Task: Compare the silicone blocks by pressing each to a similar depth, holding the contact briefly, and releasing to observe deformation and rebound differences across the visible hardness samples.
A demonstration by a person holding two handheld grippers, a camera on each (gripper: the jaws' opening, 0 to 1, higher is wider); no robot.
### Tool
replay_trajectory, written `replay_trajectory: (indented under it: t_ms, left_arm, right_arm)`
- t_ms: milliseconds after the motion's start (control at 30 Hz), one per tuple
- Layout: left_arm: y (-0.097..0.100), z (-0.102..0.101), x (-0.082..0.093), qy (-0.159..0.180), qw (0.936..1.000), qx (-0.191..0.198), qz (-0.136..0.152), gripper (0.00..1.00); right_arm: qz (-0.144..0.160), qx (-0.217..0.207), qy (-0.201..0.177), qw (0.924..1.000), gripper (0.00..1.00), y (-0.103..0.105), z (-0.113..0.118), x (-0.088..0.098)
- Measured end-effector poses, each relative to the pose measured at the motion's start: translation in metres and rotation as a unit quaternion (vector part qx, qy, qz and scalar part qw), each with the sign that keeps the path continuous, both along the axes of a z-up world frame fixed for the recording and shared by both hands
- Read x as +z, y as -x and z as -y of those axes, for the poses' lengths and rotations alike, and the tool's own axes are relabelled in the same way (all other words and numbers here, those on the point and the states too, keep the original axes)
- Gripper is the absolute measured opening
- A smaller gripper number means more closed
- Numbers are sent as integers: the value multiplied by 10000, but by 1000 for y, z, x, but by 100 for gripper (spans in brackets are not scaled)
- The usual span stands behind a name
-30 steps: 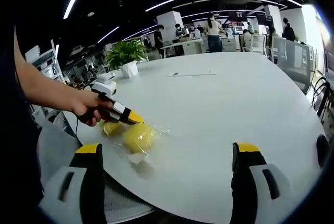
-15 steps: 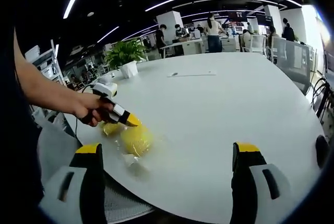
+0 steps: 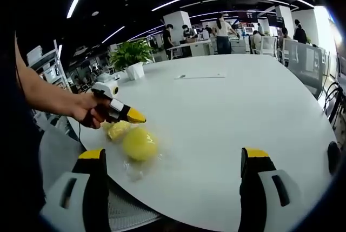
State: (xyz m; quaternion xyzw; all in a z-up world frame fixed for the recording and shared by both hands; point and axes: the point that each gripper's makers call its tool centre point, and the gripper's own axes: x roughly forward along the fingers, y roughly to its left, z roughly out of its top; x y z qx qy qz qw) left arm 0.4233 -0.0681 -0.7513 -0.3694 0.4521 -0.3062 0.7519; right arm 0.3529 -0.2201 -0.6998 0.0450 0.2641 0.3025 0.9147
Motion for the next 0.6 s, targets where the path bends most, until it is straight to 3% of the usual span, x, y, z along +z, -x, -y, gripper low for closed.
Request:
replay_trajectory:
  t_ms: [100, 367, 467, 600]
  left_arm:
    - [-1, 2, 10, 126, 9994, -154, 277, 0]
    - [8, 8, 34, 447, 9967, -432, 519, 0]
    - [10, 10, 47, 545, 9945, -486, 752, 0]
    - [15, 10, 60, 492, 9909, -725, 1021, 0]
  right_arm:
    - [11, 19, 15, 10000, 97, 0, 0, 1]
    - [54, 32, 16, 10000, 97, 0, -1, 4]
    - [55, 45, 12, 10000, 97, 1, -2, 5]
    - [59, 74, 7, 10000, 97, 1, -4, 4]
